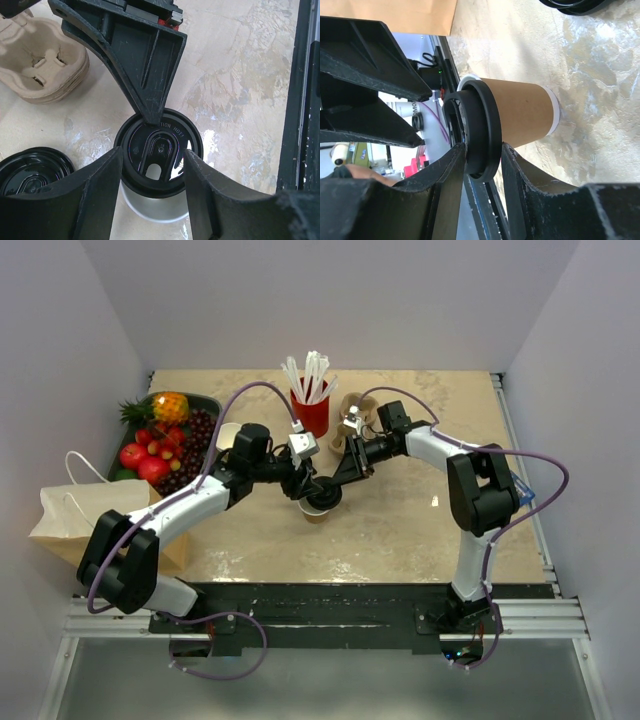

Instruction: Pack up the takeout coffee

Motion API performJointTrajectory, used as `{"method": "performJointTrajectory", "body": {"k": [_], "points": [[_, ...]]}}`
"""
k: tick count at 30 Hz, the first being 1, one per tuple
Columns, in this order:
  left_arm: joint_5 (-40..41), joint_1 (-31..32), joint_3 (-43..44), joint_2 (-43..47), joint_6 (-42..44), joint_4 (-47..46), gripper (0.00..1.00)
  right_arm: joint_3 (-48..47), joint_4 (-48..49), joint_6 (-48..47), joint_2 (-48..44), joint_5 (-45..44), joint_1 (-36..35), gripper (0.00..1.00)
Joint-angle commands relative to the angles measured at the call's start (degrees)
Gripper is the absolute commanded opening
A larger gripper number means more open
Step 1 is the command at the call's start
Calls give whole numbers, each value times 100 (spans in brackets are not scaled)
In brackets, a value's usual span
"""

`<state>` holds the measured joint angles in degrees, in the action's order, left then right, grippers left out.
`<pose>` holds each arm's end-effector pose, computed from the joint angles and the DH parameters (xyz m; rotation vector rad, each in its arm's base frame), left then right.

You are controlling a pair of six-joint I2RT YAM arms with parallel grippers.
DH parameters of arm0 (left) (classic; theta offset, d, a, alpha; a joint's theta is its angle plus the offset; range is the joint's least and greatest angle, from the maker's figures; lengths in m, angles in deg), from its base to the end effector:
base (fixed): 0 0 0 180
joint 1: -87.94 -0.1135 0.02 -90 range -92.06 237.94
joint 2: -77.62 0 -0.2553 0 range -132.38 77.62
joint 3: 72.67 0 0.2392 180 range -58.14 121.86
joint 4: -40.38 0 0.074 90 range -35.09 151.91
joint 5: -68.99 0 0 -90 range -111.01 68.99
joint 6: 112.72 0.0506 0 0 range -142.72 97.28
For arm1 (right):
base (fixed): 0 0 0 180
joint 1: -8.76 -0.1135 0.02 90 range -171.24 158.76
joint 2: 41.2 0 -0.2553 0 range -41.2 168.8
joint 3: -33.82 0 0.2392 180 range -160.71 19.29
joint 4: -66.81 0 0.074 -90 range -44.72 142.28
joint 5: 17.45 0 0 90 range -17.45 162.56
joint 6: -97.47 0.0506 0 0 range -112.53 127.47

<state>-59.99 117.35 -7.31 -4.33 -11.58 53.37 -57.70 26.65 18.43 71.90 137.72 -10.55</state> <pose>0.2562 -0.1810 0.2420 1.1010 1.7676 -0.9012 0.3507 0.1715 0.1765 -0.5762 2.4346 1.6863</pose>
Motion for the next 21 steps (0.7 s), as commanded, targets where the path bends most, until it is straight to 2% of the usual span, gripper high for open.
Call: {"method": "performJointTrajectory", "body": {"k": [1, 13, 18, 21], "points": [[-145, 30, -20, 65, 73, -171, 56, -264, -179, -270, -139, -127, 24, 40], [154, -23, -117, 285, -155, -57, 55, -255, -373, -446, -315, -452, 24, 39], [224, -304, -126, 417, -445, 39, 55, -308, -478, -533, -385, -584, -3, 38], [233, -444, -117, 531, -393, 426, 54, -308, -531, -586, -438, -645, -38, 38]]}}
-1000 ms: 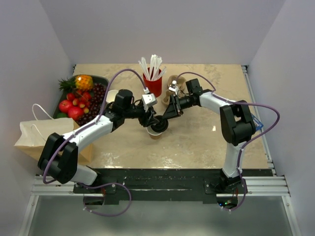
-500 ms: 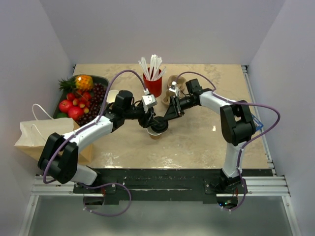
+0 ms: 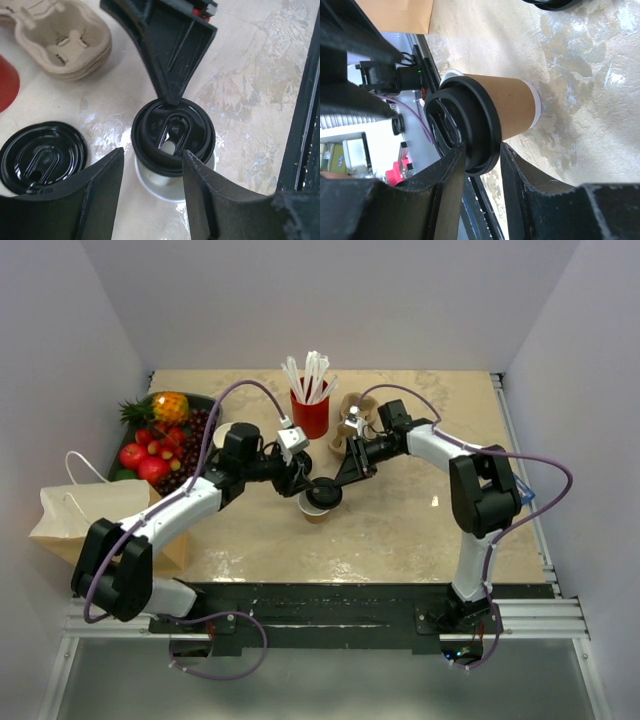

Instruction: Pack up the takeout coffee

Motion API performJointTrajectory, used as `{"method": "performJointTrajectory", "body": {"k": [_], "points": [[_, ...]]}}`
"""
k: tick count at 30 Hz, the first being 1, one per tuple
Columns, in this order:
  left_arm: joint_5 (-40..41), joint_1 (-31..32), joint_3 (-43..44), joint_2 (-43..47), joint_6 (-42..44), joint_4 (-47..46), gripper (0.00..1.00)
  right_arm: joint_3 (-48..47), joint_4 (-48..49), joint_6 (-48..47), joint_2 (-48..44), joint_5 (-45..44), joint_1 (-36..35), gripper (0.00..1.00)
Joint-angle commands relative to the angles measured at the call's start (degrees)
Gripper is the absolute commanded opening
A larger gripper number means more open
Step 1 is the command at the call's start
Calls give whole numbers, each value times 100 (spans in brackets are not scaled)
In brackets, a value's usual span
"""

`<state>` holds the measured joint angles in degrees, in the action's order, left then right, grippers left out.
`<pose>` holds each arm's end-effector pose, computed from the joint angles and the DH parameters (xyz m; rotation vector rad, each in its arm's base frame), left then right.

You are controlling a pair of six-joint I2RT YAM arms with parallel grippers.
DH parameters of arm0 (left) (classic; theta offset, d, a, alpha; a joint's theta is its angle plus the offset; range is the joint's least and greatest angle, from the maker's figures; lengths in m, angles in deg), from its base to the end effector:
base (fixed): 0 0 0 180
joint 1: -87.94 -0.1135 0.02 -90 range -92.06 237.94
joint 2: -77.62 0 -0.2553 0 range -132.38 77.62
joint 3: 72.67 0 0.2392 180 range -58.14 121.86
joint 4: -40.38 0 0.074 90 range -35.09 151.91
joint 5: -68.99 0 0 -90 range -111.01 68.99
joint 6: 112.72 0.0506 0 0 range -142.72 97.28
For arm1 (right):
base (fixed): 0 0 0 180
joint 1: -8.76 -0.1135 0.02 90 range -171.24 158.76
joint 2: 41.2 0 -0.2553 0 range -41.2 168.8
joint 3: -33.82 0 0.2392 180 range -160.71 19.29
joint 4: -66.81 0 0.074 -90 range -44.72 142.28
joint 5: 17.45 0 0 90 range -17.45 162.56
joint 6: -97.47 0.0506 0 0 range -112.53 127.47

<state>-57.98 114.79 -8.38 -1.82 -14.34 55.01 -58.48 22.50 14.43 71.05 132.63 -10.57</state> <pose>0.2570 -0.1642 0.2451 0.9997 1.8346 -0.8677 0.3484 0.1687 0.1788 -0.6047 2.4783 1.5556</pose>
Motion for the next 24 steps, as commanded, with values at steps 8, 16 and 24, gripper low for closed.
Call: {"method": "performJointTrajectory", "body": {"k": [8, 16, 24], "points": [[251, -426, -352, 544, -258, 535, 54, -273, -168, -222, -414, -215, -167, 36], [427, -523, -643, 605, -443, 491, 53, -317, -221, -257, -475, -233, -220, 35], [366, -558, -739, 631, -539, 456, 53, -361, -283, -327, -581, -294, -308, 35]]}}
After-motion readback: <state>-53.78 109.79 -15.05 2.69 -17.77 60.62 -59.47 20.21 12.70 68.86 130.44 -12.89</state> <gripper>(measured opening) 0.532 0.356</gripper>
